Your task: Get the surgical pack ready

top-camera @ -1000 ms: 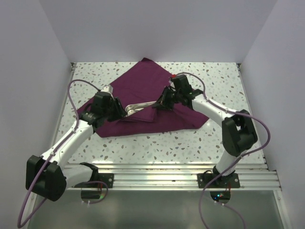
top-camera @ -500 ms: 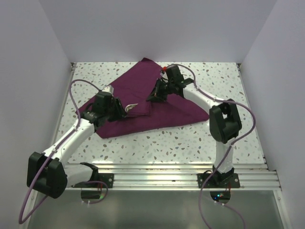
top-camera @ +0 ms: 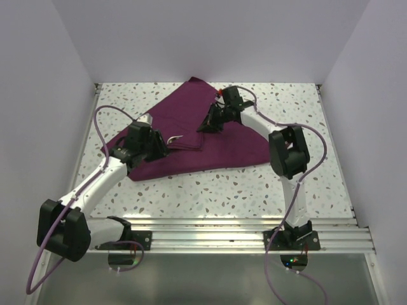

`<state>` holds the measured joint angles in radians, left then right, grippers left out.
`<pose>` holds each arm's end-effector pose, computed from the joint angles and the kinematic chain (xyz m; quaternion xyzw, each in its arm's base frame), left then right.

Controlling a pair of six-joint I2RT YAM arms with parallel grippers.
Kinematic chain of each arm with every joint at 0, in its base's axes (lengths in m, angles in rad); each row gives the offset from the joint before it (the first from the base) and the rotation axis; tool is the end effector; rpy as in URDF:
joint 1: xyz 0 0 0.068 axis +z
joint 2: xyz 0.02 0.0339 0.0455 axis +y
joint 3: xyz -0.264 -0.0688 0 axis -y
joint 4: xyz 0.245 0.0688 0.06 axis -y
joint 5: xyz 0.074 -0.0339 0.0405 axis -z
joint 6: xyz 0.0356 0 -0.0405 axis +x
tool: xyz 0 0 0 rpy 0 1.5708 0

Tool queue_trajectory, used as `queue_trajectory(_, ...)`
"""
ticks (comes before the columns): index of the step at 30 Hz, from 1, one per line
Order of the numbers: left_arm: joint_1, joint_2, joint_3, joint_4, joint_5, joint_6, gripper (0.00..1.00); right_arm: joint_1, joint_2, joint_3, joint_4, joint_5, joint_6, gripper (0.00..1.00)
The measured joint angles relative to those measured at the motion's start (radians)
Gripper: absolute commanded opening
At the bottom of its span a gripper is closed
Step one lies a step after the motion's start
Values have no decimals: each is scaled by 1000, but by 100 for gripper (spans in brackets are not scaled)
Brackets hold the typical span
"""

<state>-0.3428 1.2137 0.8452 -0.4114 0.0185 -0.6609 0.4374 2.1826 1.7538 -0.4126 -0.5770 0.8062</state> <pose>0.2407 -0.0866 0.2515 -0.1426 0.9117 -0.1928 0.3336 0.4344 0.2246 0.2049 0.0645 0.8990 0.4152 0.1231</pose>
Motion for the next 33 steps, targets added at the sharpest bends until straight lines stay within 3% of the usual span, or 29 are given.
queue_trajectory(4,0,1,0,0,0,0,49,0,53,32,-1,-2,0,3)
queue_trajectory(7,0,2,0,1,0,0,49,0,88,62,-6,-2,-3,15)
queue_trajectory(12,0,2,-10,9,1,0,49,-5,120,85,-2,2,-6,44)
queue_trajectory(21,0,26,-37,29,13,0,49,-26,235,260,23,-22,5,58)
queue_trajectory(29,0,68,-35,67,13,-1,49,-36,375,480,17,-23,6,60)
queue_trajectory(33,0,161,8,77,31,-1,55,-49,417,589,-7,-18,-23,61)
